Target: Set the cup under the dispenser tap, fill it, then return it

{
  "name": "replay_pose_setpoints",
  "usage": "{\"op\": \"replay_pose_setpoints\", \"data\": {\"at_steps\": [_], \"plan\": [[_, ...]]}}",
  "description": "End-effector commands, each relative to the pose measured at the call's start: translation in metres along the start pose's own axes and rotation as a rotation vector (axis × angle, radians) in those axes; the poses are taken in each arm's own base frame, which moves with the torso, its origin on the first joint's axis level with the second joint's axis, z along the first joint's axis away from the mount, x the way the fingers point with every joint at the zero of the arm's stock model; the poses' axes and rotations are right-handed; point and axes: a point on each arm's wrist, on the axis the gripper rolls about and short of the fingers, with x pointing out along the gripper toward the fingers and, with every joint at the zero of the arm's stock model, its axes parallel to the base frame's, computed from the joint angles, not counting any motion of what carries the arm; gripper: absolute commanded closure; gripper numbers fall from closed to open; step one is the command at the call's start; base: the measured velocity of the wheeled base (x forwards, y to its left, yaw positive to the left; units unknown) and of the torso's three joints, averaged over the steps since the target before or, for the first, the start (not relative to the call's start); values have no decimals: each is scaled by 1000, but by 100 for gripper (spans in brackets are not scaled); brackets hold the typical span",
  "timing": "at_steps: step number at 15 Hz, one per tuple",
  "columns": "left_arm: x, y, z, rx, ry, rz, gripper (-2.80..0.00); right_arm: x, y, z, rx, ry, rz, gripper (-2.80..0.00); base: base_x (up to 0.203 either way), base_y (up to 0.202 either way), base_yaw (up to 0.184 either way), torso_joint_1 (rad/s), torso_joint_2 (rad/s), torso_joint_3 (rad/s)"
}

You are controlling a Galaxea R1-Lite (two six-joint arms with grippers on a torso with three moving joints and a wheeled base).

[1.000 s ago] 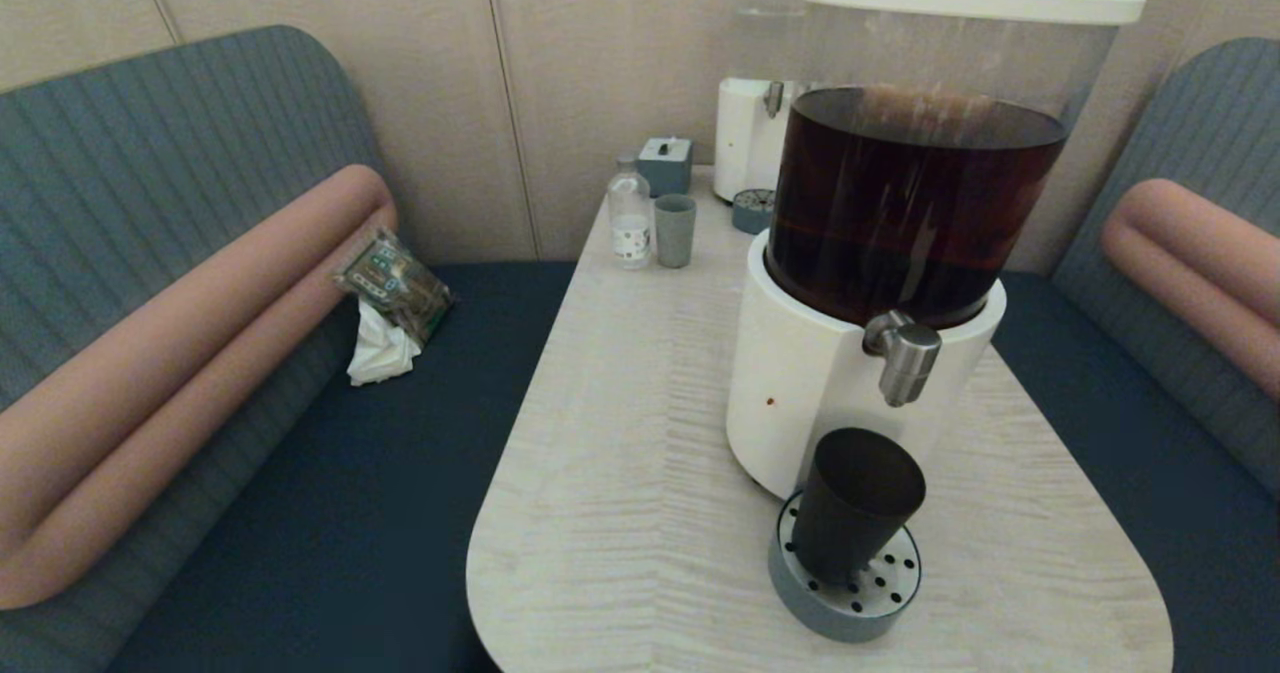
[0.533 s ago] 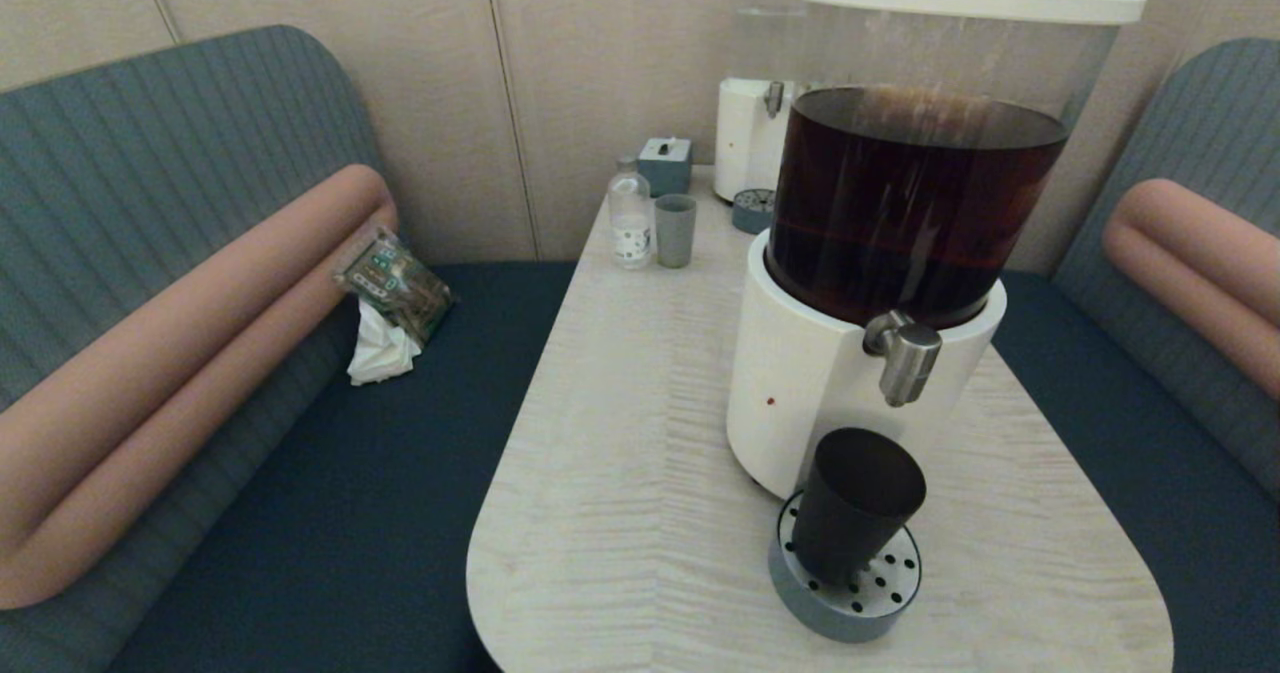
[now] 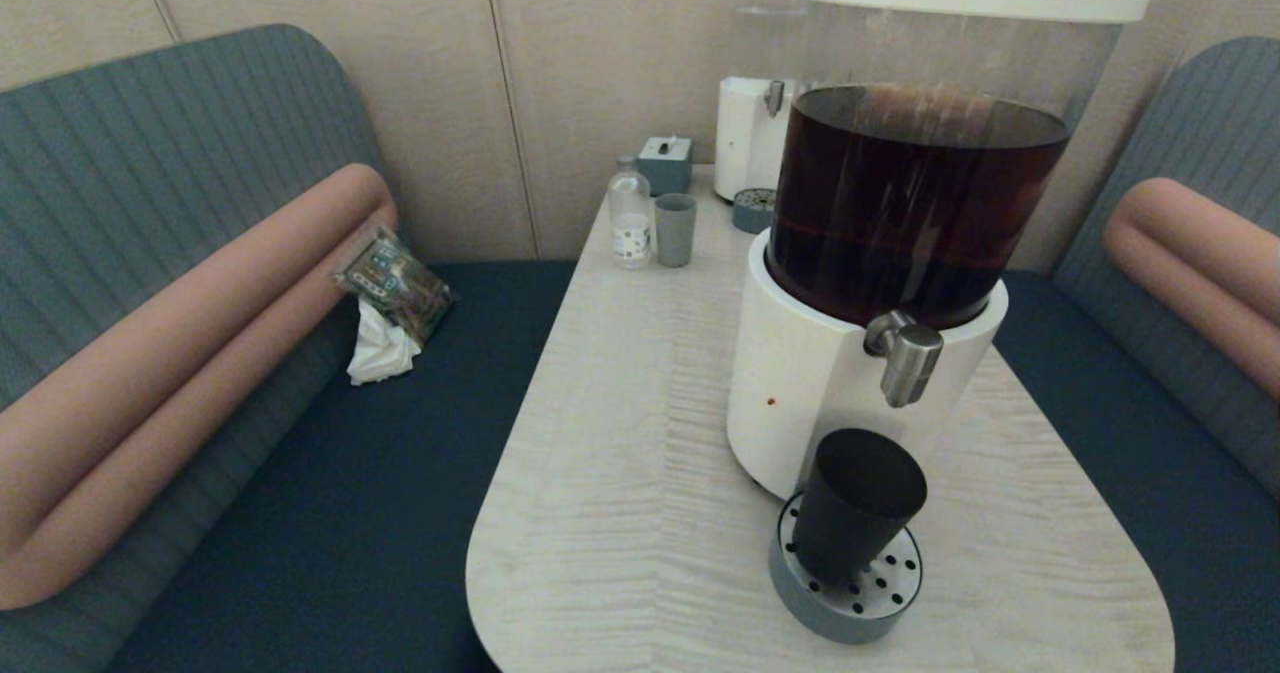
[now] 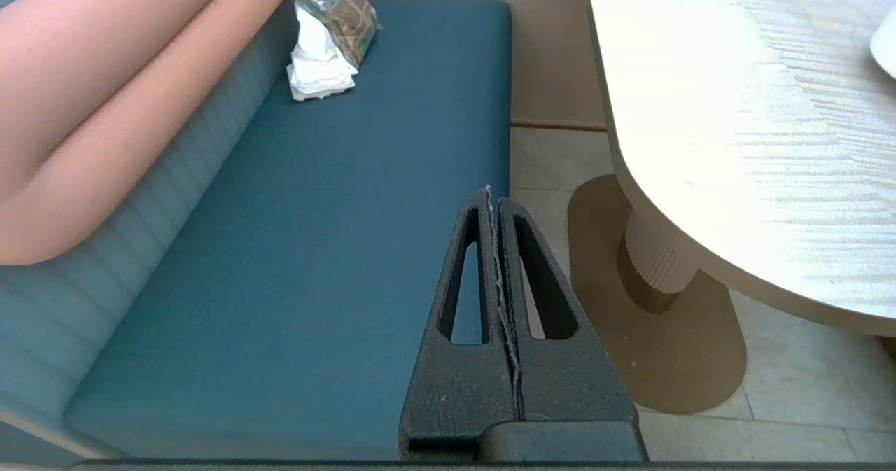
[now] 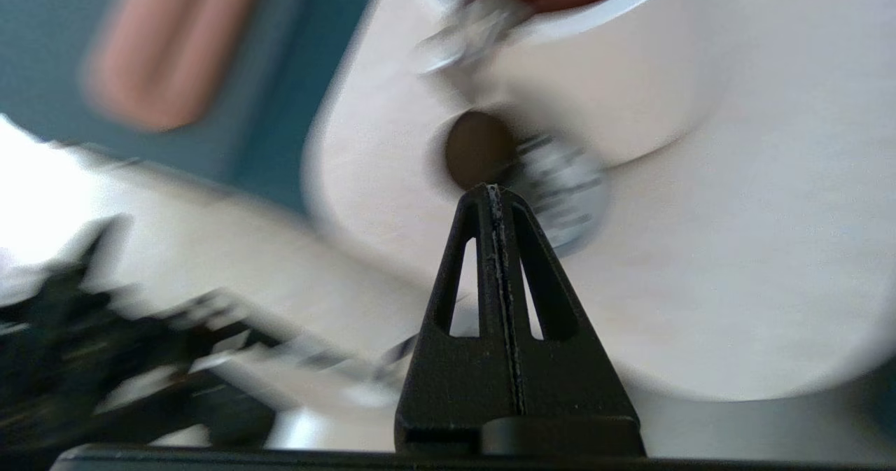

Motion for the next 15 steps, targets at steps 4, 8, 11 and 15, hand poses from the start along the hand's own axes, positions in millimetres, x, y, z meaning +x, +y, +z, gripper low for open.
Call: {"op": "replay_pose_setpoints", "data": {"at_steps": [4,8,11,15], "plan": [[0,0,0,-1,2,1,0,60,-4,11,72,100,53,0,0,0,0,0,0,0],[0,0,0,-1,1,1,0,88,-12,9,-13,45,62,0,0,0,0,0,0,0],[0,0,0,-1,3,0,0,97,-18,3,-113,-11,7,0,0,0,0,0,0,0],[0,0,0,-1,3,1,0,103,-20,0,-123,-7,-6,0,0,0,0,0,0,0]]}}
